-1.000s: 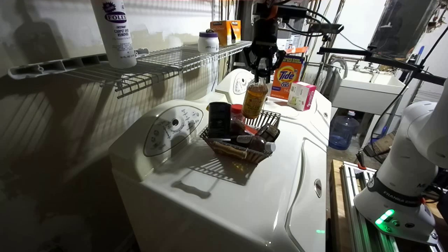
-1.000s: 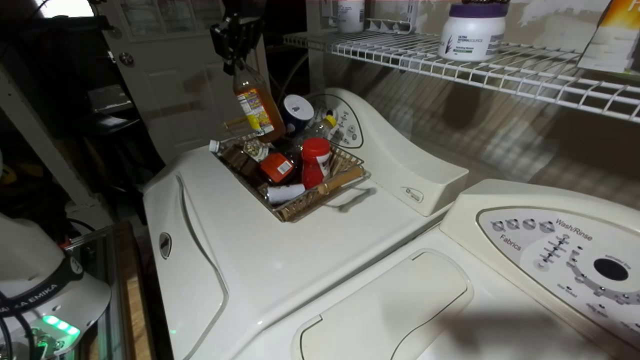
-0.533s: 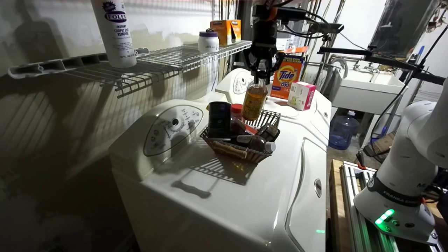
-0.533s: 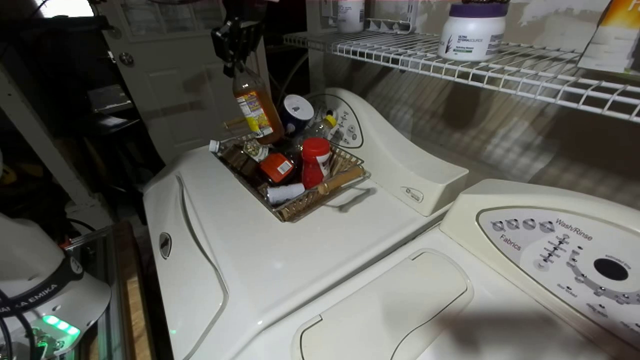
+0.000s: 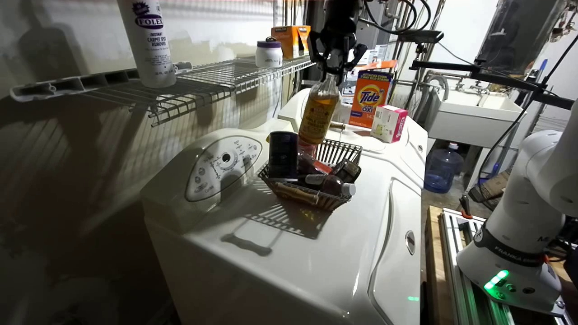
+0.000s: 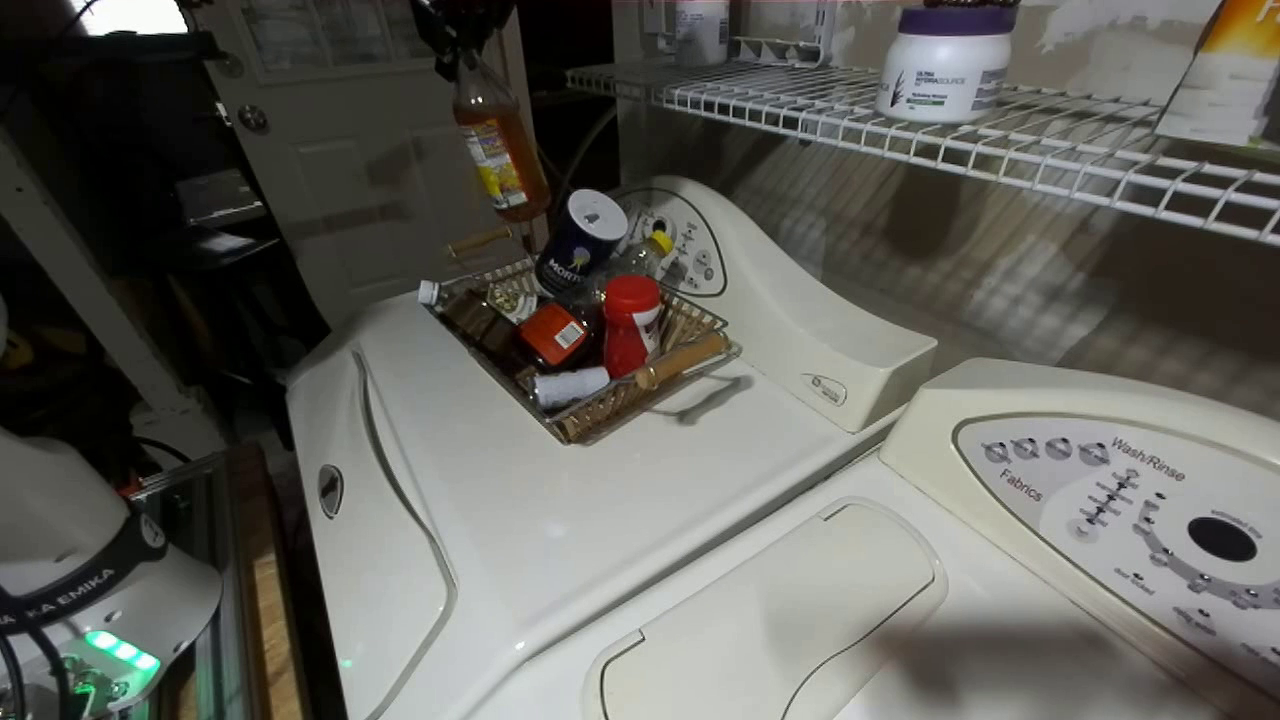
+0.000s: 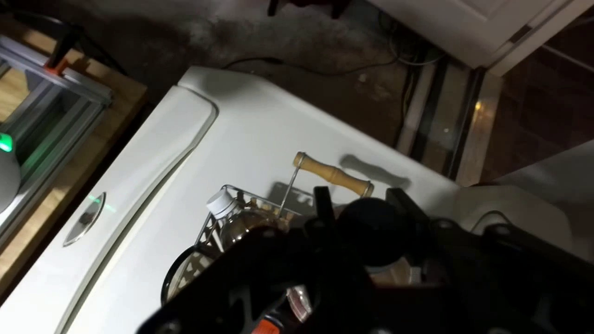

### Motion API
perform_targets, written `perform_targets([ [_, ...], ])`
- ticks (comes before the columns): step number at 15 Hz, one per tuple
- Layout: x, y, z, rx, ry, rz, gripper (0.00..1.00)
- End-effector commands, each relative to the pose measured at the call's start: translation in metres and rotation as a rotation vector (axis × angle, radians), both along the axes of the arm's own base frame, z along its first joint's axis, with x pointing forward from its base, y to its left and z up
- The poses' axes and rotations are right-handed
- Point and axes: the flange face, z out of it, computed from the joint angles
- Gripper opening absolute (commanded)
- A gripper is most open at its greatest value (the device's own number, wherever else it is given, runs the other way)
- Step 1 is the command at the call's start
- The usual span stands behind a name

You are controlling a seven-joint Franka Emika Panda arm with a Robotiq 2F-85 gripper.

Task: Put the vinegar bottle on the bottom shelf.

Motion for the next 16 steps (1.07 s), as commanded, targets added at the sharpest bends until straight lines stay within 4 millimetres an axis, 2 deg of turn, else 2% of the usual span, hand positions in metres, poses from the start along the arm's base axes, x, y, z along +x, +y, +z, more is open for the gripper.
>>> perform_targets([
  [1, 0.022, -0.012, 0.042, 0.151, -0.002, -0.11, 0.1],
  [5, 0.05, -0.022, 0.073, 0.273, 0.009, -0.268, 0.1],
  [10, 0.079, -0.021, 0.12, 0.366, -0.048, -0.401, 0.1],
  [11, 0.067, -0.024, 0.089, 0.308, -0.018, -0.364, 0.35],
  [13, 0.074, -0.023, 0.102, 0.32, -0.036, -0.384, 0.35],
  [16, 0.077, -0.023, 0.103, 0.32, -0.037, -0.387, 0.35],
])
